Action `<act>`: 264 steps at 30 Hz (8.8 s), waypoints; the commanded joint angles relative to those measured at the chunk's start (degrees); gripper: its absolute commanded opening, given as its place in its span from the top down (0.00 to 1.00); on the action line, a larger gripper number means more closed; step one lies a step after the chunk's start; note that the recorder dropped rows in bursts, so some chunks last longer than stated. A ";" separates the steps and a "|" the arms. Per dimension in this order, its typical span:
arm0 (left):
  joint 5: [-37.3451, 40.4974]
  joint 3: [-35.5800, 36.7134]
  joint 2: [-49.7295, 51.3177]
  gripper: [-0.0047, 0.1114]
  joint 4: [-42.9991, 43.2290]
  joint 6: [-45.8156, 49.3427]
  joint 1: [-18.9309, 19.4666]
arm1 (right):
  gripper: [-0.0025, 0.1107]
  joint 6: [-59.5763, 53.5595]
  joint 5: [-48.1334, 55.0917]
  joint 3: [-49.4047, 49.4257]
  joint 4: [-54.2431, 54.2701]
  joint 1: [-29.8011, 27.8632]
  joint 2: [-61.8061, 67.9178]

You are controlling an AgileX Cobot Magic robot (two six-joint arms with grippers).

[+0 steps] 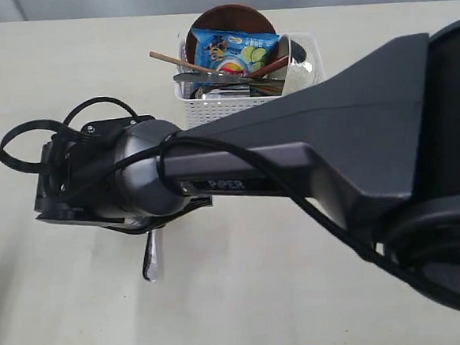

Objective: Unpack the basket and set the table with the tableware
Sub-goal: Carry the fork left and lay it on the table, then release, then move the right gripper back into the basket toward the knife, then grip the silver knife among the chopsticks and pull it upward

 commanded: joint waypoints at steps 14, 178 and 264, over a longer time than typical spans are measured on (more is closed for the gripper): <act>-0.45 0.10 -0.15 0.96 0.33 -0.20 0.08 | 0.84 0.19 -4.36 -0.47 0.41 -1.01 2.20; -0.45 0.10 -0.15 0.96 -0.16 -0.20 0.08 | 0.50 -101.87 -23.62 -0.35 19.13 -30.67 -5.09; -0.45 0.10 -0.15 0.96 0.25 -0.20 0.08 | 0.96 -101.77 -15.68 -0.35 15.64 -30.67 -7.55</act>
